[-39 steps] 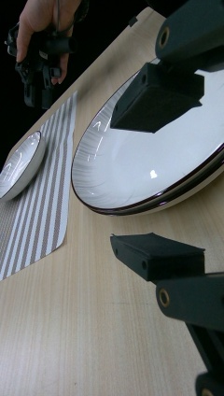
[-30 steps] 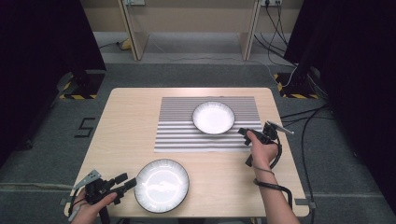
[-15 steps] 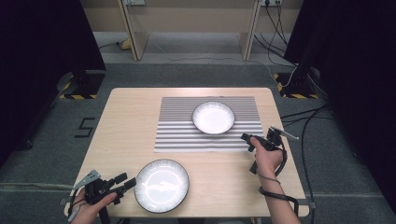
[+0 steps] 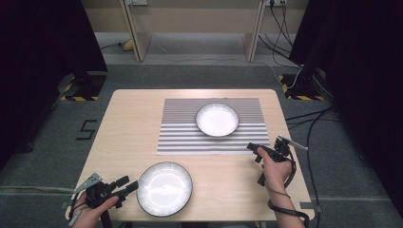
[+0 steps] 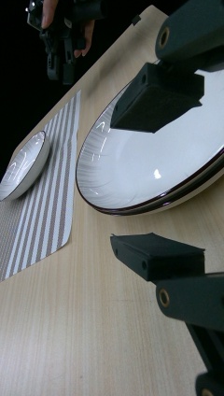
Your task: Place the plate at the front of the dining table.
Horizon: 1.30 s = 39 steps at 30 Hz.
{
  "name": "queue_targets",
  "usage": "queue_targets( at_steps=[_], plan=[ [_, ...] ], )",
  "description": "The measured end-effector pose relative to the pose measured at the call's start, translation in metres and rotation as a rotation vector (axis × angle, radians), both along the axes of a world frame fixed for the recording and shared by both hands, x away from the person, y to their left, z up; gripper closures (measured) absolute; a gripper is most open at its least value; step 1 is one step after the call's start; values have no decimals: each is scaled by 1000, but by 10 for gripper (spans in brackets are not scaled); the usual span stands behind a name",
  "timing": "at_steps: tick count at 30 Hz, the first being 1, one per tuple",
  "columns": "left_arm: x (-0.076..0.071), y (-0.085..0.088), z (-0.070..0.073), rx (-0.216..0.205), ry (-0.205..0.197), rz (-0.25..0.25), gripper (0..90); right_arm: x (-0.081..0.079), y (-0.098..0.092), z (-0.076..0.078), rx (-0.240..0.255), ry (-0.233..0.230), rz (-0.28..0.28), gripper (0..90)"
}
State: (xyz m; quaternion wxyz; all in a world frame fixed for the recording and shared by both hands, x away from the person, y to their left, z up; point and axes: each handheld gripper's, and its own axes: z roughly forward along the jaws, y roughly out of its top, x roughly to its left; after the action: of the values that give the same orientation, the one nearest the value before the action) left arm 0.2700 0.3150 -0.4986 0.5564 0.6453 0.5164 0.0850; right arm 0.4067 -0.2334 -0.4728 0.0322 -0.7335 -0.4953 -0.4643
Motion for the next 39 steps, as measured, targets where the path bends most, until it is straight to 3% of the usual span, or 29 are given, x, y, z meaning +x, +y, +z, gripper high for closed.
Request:
queue_targets(
  at_steps=[39],
  plan=[
    [-1,0,1,2,-3,13,368,-55,-18,-6,0,-18,-2,522]
  ],
)
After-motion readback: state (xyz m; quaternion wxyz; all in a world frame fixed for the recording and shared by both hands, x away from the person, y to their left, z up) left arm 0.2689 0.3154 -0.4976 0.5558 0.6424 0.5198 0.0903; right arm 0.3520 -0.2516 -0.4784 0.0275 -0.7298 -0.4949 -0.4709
